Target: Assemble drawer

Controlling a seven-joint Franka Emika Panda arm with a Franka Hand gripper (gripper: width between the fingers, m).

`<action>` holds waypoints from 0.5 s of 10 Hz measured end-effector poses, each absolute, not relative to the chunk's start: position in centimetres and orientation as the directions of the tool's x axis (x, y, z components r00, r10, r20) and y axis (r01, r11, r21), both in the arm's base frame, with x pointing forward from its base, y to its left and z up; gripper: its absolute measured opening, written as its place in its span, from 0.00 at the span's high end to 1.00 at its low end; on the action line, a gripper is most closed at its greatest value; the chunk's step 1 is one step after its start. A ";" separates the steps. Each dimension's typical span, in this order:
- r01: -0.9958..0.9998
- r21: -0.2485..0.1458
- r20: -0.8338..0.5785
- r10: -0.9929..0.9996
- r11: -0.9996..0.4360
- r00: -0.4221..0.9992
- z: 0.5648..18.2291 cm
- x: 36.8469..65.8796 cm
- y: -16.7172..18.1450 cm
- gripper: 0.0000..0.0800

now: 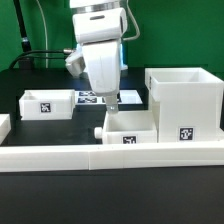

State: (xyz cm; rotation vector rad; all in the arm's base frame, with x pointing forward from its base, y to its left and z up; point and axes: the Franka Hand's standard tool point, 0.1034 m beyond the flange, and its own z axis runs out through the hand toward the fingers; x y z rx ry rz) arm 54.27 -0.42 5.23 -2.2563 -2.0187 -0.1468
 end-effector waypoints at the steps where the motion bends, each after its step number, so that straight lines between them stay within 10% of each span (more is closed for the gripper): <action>1: 0.994 -0.028 0.147 0.984 -0.102 0.105 4.6 53.9 -0.4 0.19; 5: 0.994 -0.048 0.150 0.983 -0.100 0.106 1.9 52.9 -0.1 0.19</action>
Offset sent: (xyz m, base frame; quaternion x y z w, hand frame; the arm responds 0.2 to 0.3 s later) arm -0.0094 0.0127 -0.0250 -0.0072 0.0126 -0.0217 0.9997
